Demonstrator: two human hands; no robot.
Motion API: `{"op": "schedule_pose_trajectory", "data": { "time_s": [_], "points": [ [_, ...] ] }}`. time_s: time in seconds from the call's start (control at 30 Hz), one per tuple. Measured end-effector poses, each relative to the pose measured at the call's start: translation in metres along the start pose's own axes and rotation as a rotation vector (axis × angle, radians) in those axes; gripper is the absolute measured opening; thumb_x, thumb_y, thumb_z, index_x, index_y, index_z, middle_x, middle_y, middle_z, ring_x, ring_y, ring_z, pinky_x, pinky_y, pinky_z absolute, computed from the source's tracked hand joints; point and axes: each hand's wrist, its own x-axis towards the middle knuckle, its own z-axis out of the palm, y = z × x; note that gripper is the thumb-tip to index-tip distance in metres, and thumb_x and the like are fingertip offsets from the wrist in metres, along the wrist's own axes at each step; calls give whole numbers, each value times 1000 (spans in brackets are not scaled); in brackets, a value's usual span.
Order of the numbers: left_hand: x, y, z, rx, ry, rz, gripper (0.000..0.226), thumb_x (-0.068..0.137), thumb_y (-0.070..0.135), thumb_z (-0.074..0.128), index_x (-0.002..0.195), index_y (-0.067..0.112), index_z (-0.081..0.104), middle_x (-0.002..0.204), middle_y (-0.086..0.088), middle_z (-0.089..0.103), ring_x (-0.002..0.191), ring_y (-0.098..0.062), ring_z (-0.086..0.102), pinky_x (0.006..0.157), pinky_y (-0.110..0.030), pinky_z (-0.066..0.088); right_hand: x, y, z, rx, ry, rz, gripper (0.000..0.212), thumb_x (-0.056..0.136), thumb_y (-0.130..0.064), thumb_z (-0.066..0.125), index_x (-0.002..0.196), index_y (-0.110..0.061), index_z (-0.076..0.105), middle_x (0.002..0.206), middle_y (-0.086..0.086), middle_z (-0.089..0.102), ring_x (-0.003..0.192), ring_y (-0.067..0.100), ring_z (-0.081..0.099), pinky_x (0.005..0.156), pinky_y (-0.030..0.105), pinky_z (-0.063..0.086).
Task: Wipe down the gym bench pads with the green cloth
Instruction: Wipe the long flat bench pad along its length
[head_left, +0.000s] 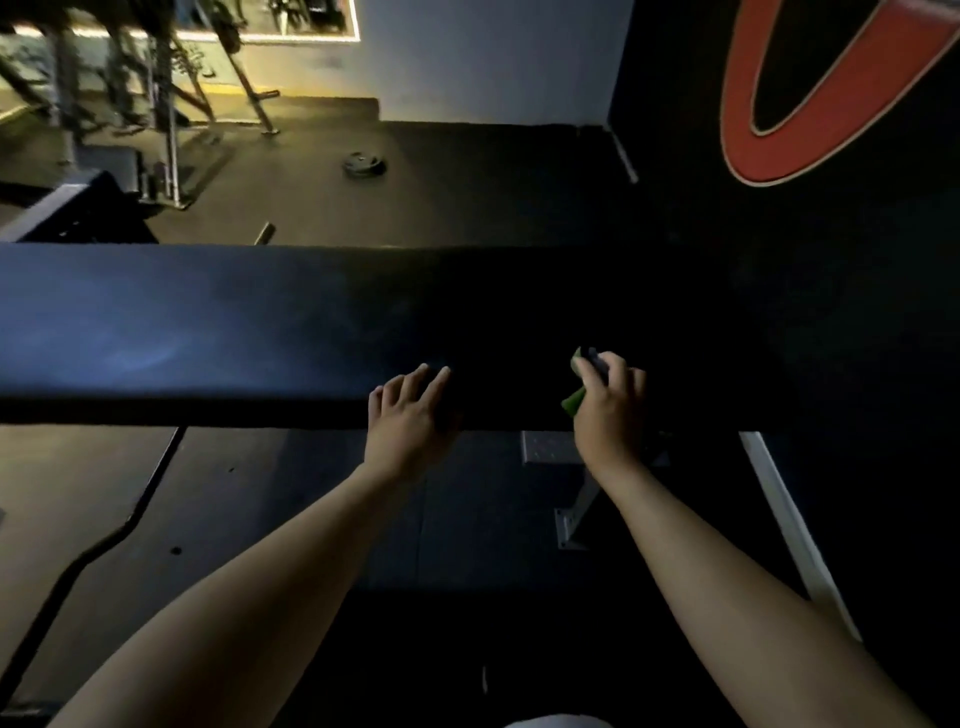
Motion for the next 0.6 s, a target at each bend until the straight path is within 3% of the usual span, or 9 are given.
{"op": "schedule_pose_trajectory", "data": {
  "time_s": [0.1,0.23,0.3,0.33,0.43,0.6],
  "points": [
    [3,-8,-6,19,-32,53,64,100,51,45,158,36,21,163,0,25,145,-28,22,115,-45,20,-15,-34,0,105,5,173,56,86,5,59,137,-18,55,143,11,44,125,30,35,94,41,44],
    [5,-18,-11,36,-39,109,67,98,49,51,157,39,21,162,4,26,145,-25,23,115,-44,22,-45,-104,24,170,-67,-78,45,96,-10,43,139,-20,55,143,10,45,124,23,34,98,37,44],
    [3,-24,-12,26,-27,132,68,97,49,53,157,39,22,161,6,27,145,-23,23,115,-42,24,-62,-129,35,248,-144,-146,46,96,-20,53,142,-23,52,148,8,40,129,21,33,104,36,43],
    [4,-27,-12,21,-18,142,67,97,50,53,156,39,23,160,7,29,144,-23,24,115,-42,25,-67,-136,39,241,-138,-154,54,91,-14,63,143,-21,50,149,11,39,130,25,35,101,38,46],
    [4,-30,-15,44,-11,168,68,95,50,57,155,39,26,156,6,33,140,-25,27,114,-43,26,-59,-111,37,183,-44,-220,72,78,8,63,144,-20,51,142,12,42,122,32,41,89,38,52],
    [4,-32,-12,-6,0,150,65,91,55,59,149,38,35,146,5,37,133,-27,30,111,-46,25,-47,-61,23,48,100,-68,62,85,6,57,141,-19,54,136,14,49,120,35,43,88,42,49]
  ]
}}
